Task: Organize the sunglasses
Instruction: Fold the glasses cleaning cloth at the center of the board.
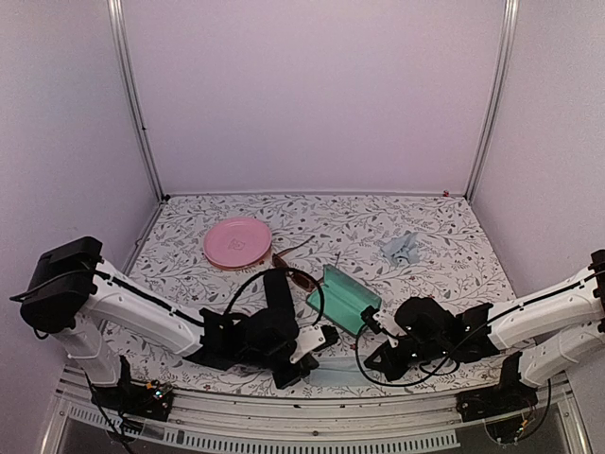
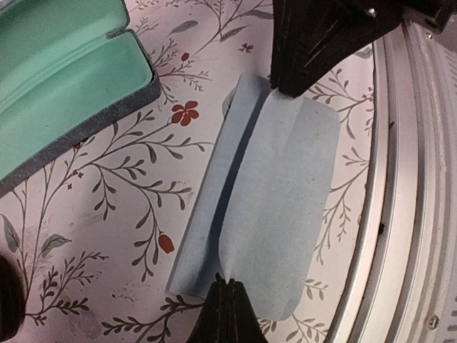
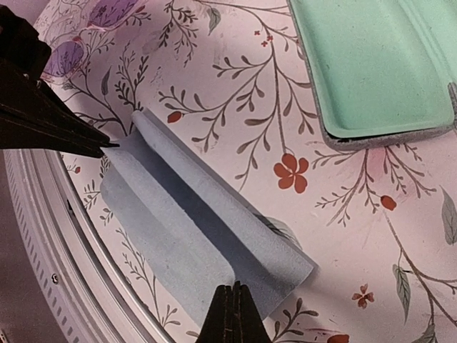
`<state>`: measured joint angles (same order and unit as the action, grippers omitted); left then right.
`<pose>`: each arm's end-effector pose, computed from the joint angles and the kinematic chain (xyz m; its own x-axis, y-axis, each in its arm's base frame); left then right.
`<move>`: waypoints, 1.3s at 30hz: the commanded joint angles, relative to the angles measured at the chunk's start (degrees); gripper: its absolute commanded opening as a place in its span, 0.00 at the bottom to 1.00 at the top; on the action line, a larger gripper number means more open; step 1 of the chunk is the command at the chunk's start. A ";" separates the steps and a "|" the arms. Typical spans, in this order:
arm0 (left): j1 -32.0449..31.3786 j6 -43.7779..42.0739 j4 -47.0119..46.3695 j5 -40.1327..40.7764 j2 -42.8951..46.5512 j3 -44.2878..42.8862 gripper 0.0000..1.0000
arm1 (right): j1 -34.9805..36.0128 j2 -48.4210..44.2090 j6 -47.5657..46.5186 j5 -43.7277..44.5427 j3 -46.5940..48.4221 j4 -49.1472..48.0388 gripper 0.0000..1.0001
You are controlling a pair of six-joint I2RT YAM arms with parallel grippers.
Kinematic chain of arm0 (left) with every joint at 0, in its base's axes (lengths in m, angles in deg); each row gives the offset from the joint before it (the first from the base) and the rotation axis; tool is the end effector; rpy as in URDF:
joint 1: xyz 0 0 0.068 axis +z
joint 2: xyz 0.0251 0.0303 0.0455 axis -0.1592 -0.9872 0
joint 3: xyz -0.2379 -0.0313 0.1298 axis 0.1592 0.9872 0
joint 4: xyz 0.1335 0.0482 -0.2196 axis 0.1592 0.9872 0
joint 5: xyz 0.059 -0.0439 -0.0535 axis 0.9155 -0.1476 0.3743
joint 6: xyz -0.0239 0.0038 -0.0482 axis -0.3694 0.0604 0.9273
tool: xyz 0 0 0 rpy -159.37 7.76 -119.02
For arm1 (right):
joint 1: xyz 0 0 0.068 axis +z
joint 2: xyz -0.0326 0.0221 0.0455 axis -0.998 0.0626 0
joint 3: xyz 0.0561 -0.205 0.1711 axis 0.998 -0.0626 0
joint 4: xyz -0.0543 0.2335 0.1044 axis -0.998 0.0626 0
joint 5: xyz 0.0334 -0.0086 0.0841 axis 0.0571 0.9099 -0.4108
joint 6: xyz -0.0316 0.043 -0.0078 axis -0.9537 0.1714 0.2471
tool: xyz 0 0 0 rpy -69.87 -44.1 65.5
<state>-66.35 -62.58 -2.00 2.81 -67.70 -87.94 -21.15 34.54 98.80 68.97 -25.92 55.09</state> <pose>0.0822 -0.3110 0.1338 -0.2811 0.6596 -0.6971 0.9339 0.3552 -0.0404 0.0916 0.2066 0.1365 -0.7163 -0.4446 -0.5379 -0.6729 0.6443 0.3635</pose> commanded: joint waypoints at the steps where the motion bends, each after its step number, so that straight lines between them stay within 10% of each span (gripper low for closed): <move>1: -0.95 0.68 -1.31 -0.42 -1.15 0.81 0.00 | 0.57 -0.70 0.76 -0.63 -0.42 -1.70 0.00; 39: -3.53 1.35 1.26 -0.84 -2.04 -0.25 0.17 | 3.53 -0.29 3.42 -1.99 -1.56 -2.55 0.11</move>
<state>-68.71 -61.53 -1.72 1.98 -70.00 -87.50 -18.42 34.56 101.27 67.62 -26.62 53.58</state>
